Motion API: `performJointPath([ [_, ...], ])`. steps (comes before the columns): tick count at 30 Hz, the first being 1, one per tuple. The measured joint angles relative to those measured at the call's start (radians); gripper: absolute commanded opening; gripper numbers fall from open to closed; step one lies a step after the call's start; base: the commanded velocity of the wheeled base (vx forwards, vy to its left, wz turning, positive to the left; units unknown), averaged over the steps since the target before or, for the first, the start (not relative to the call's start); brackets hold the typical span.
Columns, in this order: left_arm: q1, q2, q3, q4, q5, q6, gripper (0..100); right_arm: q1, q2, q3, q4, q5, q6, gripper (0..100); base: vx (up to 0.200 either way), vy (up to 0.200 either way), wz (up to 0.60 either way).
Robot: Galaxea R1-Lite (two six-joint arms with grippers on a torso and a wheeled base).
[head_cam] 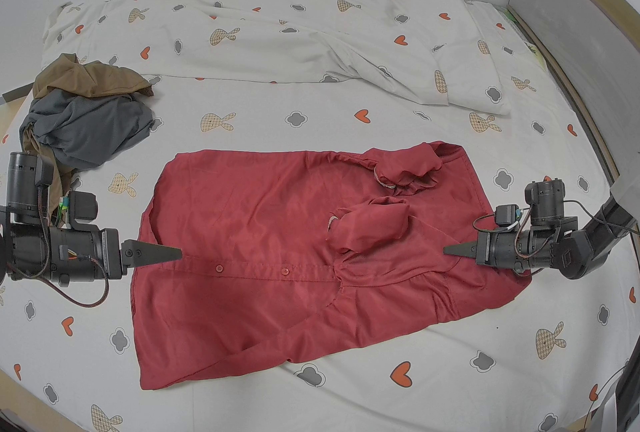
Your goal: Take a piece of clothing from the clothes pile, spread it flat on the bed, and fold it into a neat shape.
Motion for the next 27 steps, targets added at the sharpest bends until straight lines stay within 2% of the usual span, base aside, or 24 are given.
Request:
performJointPath([
  [10,-0.006,0.0,0.003,0.0,0.0,0.0,100,-0.018,-0.085,0.11,0.001,0.003,0.0,0,0.0,0.0,0.0],
  [18,-0.016,-0.001,0.009,0.0,0.0,0.0,100,-0.056,-0.192,0.229,0.004,0.136,0.003,0,0.0,0.0,0.0],
  [24,-0.019,-0.005,0.011,0.0,0.0,0.0,100,-0.062,-0.231,0.335,0.02,0.153,-0.002,0,0.0,0.0,0.0],
  [27,-0.02,-0.008,0.011,0.0,0.0,0.0,100,-0.056,-0.24,0.387,0.021,0.154,-0.035,0,0.0,0.0,0.0],
])
